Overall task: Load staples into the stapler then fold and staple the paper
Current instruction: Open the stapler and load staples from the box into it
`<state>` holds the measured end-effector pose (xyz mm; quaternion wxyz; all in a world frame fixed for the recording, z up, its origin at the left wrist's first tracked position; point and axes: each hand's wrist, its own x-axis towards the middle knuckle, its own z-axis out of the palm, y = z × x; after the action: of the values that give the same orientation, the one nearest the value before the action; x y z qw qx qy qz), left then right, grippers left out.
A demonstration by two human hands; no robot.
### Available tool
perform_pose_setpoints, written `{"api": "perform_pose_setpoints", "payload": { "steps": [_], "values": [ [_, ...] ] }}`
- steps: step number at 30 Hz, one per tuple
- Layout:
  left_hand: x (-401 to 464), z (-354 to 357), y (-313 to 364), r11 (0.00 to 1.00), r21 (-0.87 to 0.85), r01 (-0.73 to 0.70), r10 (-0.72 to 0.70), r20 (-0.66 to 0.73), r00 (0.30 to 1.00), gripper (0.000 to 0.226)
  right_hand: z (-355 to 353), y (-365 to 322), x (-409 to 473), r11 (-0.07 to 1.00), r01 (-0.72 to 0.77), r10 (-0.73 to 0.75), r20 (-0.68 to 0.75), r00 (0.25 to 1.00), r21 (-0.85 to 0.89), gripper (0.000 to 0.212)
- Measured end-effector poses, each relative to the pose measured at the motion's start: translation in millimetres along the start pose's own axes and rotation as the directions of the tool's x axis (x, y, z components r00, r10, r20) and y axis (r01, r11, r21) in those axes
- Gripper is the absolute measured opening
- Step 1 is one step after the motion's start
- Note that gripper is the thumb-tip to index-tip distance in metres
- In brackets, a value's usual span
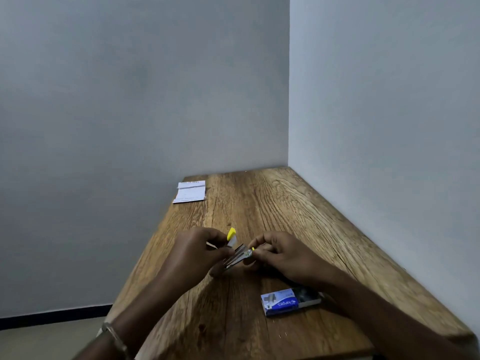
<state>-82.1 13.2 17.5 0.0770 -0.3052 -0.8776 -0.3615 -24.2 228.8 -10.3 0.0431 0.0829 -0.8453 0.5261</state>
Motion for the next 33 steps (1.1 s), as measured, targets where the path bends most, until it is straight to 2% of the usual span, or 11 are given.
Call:
{"api": "perform_pose_setpoints", "payload": {
  "steps": [5,11,15,17,20,24,27,30,33],
  "values": [
    [6,7,2,1.000,0.003,0.031,-0.031,0.025,0.999,0.017,-1,8,0,0.996,-0.032,0.035,-0.033,0.999,0.086,0.012],
    [7,15,6,0.999,0.030,-0.011,0.008,0.077,0.997,0.016,0,6,-1,0.992,-0.047,0.055,-0.060,0.997,0.118,0.011],
    [6,20,10,0.999,0.035,-0.003,0.001,0.048,0.999,0.014,0,6,-1,0.988,-0.063,0.074,-0.076,0.994,0.141,0.011],
    [6,19,10,0.998,-0.033,0.047,-0.046,0.052,0.998,0.012,-1,6,-2,0.983,-0.065,0.080,-0.080,0.994,0.169,0.011],
    [5,16,9,0.955,-0.245,0.170,-0.164,0.041,0.986,0.009,-2,4,-1,0.963,-0.076,0.098,-0.076,0.992,0.258,0.015],
    [1,19,18,0.865,-0.458,0.206,-0.223,0.017,0.975,0.016,-2,-3,-1,0.914,-0.083,0.109,-0.044,0.993,0.398,0.039],
    [1,30,28,0.941,-0.319,0.113,-0.163,-0.135,0.977,0.023,-3,-9,-2,0.850,-0.106,0.135,-0.019,0.991,0.516,0.057],
    [-2,43,42,0.977,-0.212,-0.001,-0.054,-0.252,0.966,0.023,-3,-13,-3,0.771,-0.089,0.165,-0.063,0.984,0.630,0.060],
    [-2,53,54,0.988,-0.140,-0.067,0.021,-0.304,0.952,0.024,-4,-12,-1,0.753,-0.075,0.188,-0.104,0.977,0.653,0.059]
  ]
}}
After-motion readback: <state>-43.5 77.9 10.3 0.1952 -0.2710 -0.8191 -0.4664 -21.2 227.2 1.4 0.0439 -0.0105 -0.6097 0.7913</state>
